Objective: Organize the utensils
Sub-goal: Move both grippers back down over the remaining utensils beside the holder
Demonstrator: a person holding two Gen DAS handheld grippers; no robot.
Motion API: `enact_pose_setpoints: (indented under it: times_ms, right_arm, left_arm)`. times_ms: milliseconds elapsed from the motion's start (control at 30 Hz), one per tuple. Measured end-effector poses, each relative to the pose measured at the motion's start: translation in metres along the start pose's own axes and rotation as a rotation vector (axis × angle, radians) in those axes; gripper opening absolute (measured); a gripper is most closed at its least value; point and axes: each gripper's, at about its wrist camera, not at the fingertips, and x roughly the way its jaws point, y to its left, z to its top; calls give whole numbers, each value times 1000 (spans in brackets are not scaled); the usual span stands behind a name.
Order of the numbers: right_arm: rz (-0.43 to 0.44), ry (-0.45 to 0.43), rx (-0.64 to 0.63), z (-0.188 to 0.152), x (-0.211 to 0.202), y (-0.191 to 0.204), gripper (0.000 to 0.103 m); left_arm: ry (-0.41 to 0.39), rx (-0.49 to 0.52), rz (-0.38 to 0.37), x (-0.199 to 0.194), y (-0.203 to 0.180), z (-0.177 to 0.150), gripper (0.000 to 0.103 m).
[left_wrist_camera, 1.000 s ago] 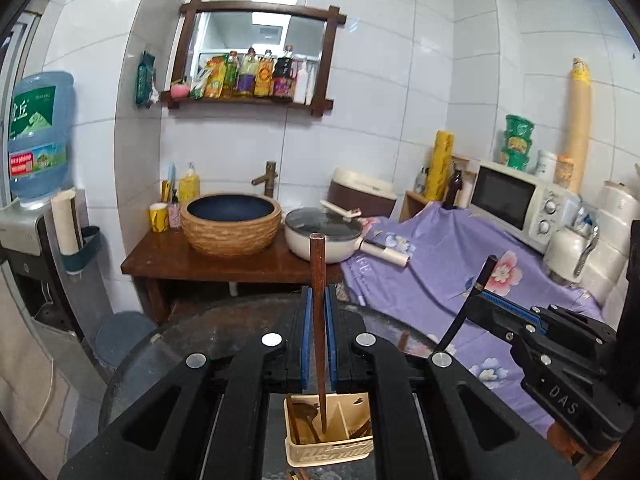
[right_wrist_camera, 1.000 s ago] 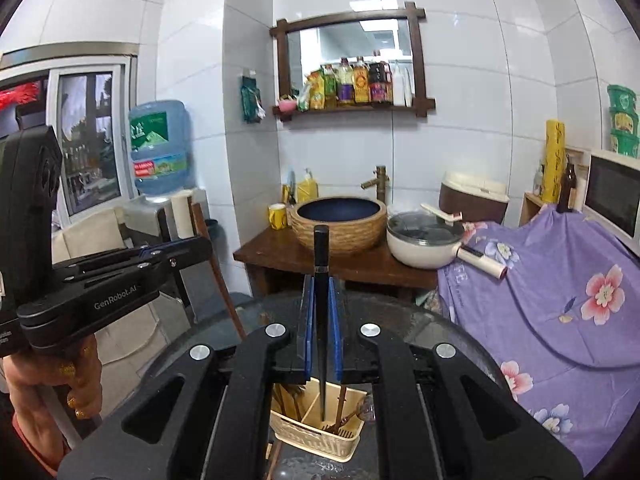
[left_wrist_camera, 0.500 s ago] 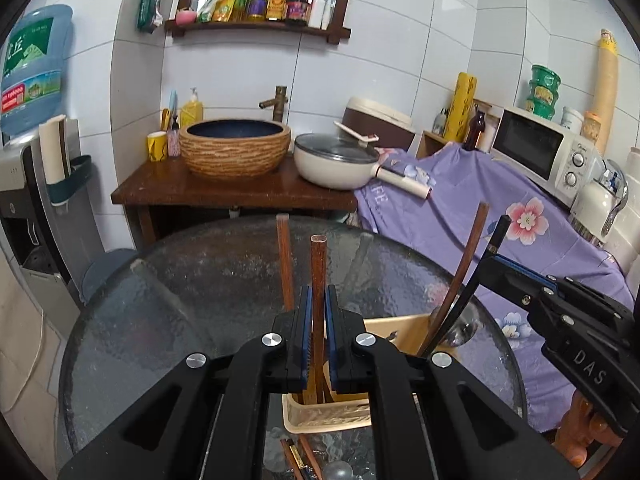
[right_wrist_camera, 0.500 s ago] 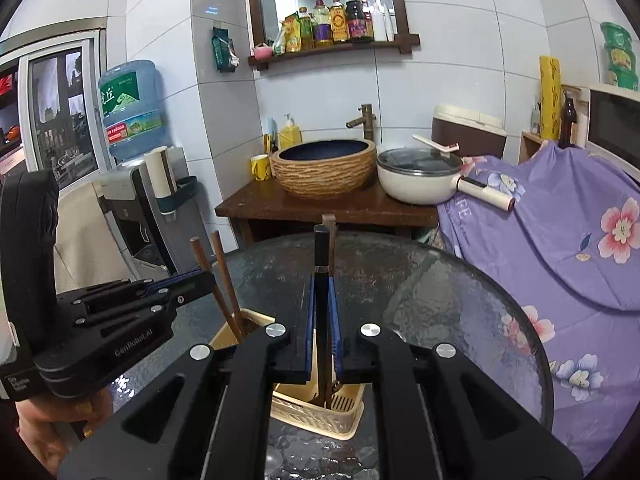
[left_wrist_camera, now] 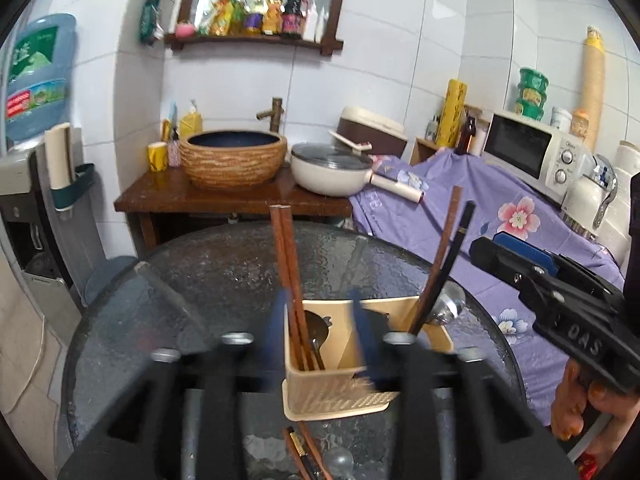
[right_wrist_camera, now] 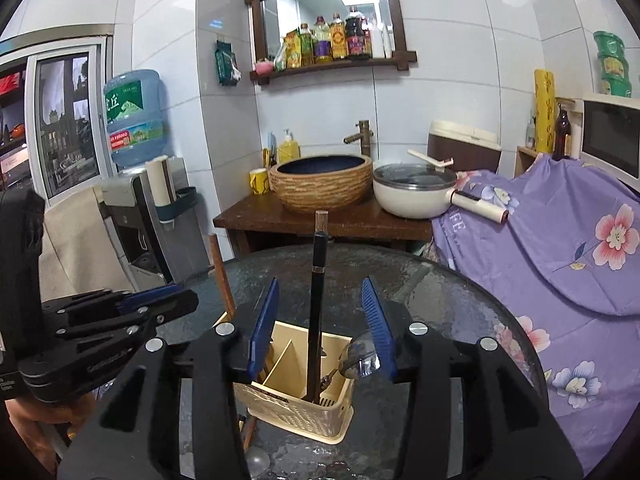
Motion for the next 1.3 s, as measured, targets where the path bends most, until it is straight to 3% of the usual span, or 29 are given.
enact_pose_setpoints:
  times_ms: [100,200,400,533,733,1100,1300]
  right_arm:
    - [-4,-15,-10,-5,-16,2,45]
    - [-2,10,-3,-20,-31,3,51]
    - [-14,157,-49,-82,-37,14,52]
    - [2,306,-63,-141,-22,26,52]
    - [43,417,-66,-194,-2,50,52]
    - [40,534,-137,-211,39,74,51]
    - [36,559,-133,-210,59,75,45]
  left_arm:
    - [-20,-6,13,-20,4,-12,55]
    - [-16,-2,39,-38,10,-30,66]
    - [57,39,110,-45,19,-80,67]
    - [197,12,93,-31,29,-134,55]
    - [316,-46,96,-13,38,-183,36]
    - [323,-52,103,-15,41,-191,33]
    - [328,-61,113,-16,51,-192,33]
